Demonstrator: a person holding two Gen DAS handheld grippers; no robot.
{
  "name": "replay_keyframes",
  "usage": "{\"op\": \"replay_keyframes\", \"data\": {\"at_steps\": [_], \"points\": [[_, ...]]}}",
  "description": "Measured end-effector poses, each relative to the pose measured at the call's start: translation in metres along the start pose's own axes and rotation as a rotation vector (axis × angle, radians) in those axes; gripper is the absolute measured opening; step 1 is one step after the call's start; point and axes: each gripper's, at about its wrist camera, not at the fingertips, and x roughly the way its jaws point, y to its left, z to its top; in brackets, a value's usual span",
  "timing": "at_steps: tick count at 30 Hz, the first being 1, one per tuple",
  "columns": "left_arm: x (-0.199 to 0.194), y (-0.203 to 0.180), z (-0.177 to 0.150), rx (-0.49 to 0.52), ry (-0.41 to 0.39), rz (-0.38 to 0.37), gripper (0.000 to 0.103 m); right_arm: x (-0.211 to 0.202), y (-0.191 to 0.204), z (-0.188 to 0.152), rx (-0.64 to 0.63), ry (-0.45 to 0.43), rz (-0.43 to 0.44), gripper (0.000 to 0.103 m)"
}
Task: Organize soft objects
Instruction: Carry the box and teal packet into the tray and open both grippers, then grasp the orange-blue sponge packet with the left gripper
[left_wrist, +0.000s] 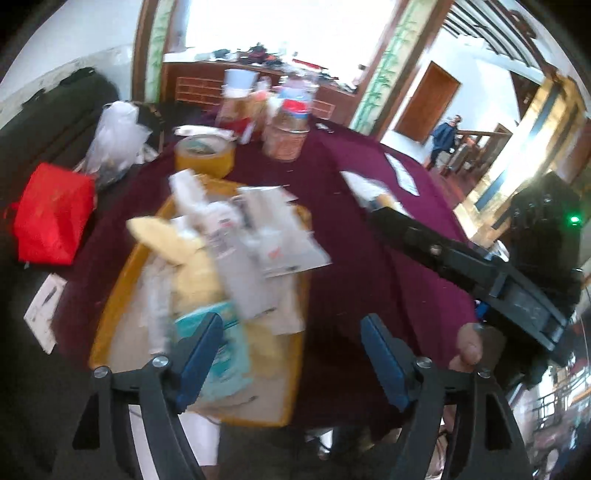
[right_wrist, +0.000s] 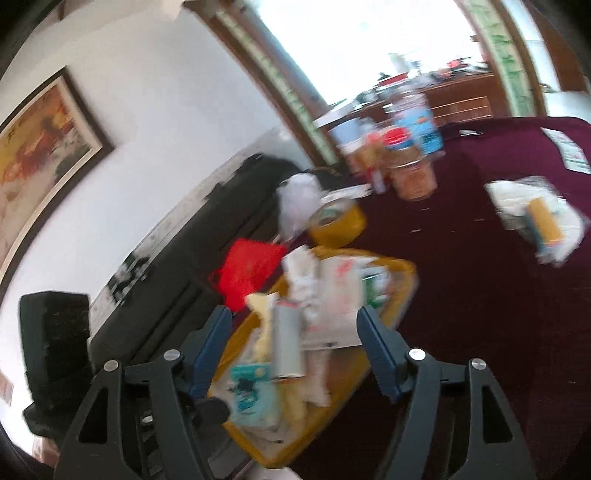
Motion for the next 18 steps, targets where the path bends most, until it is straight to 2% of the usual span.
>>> {"op": "replay_keyframes", "data": {"at_steps": [4, 9, 13, 18], "points": [[0.014, -0.03, 0.01, 0.024, 0.008, -0.026, 0.081, -0.02, -0.041, 0.006, 0.075, -0.03, -0.073, 0.07], [0.041, -0.065, 0.019, 0.057, 0.019, -0.005, 0.081, -0.04, -0.094, 0.01, 0.156, -0.054, -0.15, 0.07], [0.067, -0.088, 0.022, 0.096, 0.041, 0.017, 0.081, -0.049, -0.122, 0.015, 0.164, -0.053, -0.223, 0.07], [0.095, -0.098, 0.032, 0.049, 0.063, 0.027, 0.082, -0.06, -0.163, 0.03, 0.196, -0.024, -0.294, 0.069]]}}
